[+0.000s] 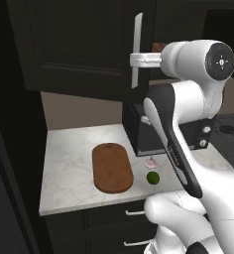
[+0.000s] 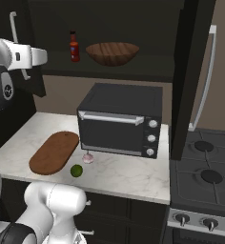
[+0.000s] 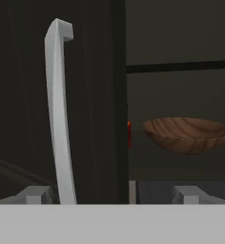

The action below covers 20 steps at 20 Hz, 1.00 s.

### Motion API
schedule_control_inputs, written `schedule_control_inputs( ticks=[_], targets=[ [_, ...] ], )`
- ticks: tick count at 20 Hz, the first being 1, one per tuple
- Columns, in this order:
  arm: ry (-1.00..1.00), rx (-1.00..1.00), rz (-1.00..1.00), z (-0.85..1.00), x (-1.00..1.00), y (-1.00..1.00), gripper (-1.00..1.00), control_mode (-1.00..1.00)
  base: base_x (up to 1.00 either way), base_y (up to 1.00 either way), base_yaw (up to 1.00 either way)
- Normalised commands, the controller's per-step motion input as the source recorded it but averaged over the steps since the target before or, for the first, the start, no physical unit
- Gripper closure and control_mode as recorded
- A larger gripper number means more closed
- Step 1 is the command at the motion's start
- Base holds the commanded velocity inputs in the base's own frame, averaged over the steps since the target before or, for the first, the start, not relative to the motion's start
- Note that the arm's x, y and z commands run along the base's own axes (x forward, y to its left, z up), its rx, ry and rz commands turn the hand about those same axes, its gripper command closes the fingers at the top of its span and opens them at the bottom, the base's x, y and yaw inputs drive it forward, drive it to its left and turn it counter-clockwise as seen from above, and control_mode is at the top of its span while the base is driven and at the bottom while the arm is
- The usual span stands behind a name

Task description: Open the cabinet. Place the bowl and condiment on the counter. Then place the lime and garlic on the cutting board.

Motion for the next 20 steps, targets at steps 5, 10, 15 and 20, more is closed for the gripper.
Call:
schedule_control_inputs(
  ticks=[5,10,15,20],
  targets=[
    [0.00,0.00,0.00,0.00,0.00,0.00,-1.00,-1.00,0.00,0.00,0.00],
    [0.00,0.00,0.00,0.00,0.00,0.00,-1.00,-1.00,0.00,0.00,0.00],
    [0.00,0.00,0.00,0.00,0.00,0.00,-1.00,-1.00,0.00,0.00,0.00],
    [-0.10,0.00,0.00,0.02,-0.21,0.01,-1.00,-1.00,0.00,0.00,0.00]
  ],
)
